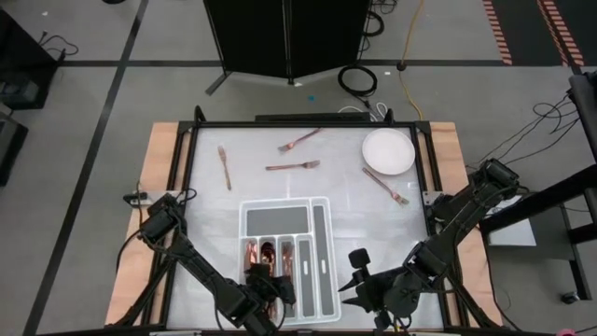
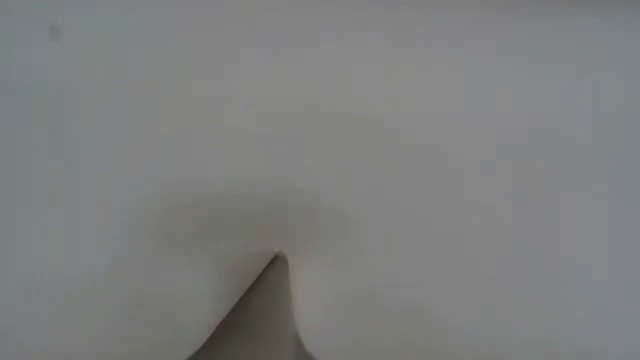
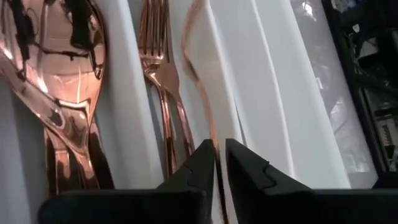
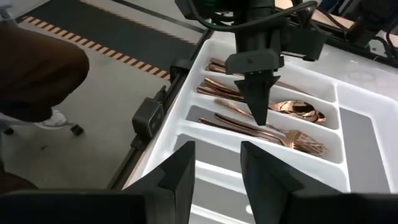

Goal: Sort silverware
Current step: Put the fork into the silverware tray

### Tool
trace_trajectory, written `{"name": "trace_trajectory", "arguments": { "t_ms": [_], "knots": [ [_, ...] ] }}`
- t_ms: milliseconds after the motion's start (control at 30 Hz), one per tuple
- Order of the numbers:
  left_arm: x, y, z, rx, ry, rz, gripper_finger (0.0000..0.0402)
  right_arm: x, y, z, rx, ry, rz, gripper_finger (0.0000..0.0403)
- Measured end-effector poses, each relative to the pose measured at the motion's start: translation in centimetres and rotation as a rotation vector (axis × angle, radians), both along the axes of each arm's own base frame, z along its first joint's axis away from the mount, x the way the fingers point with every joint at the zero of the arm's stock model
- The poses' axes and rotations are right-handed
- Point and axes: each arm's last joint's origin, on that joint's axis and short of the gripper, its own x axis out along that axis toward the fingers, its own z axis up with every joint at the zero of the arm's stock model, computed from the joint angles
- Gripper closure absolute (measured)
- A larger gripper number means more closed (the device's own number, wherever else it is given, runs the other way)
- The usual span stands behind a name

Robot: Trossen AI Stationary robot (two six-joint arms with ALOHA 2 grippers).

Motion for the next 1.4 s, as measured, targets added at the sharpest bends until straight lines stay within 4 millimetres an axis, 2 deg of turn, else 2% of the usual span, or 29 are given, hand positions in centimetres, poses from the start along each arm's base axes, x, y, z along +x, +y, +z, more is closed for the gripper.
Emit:
{"name": "trace_trajectory", "arguments": {
  "t_ms": [267,400,500,667,800,967,1133,1300,1400],
  "knots": [
    [0.3,0.2,-0.1,-0.047,0.051,-0.021,0.0338,0.0,0.0,0.0,-0.004,0.001,0.001,0.0284],
    [0.1,0.5,0.3,-0.007,0.134,-0.100,0.0333,0.0,0.0,0.0,-0.006,0.004,0.001,0.0284],
    [-0.3,1.0,2.0,0.090,0.160,-0.168,0.0332,0.0,0.0,-0.1,-0.007,0.005,0.002,0.0284],
    [-1.3,2.4,6.8,0.258,0.199,-0.326,0.0331,0.0,-0.1,-0.1,-0.009,0.009,0.003,0.0284],
    [-1.5,5.6,8.8,0.204,0.448,-0.496,0.0331,0.0,-0.1,-0.1,-0.007,0.009,0.005,0.0284],
    [-2.6,9.5,10.9,0.241,0.625,-0.469,0.0331,0.1,-0.1,0.0,0.000,0.007,-0.001,0.0284],
    [-3.0,14.7,12.6,0.233,0.721,-0.401,0.0331,0.0,-0.2,-0.2,0.001,0.023,-0.010,0.0284],
    [-1.4,20.2,12.8,0.202,0.742,-0.488,0.0331,-0.2,-0.4,-0.5,-0.035,0.057,-0.010,0.0284],
    [0.2,23.7,12.6,0.201,0.727,-0.647,0.0331,-0.4,-0.6,-0.8,-0.061,0.085,-0.013,0.0284]
  ]
}}
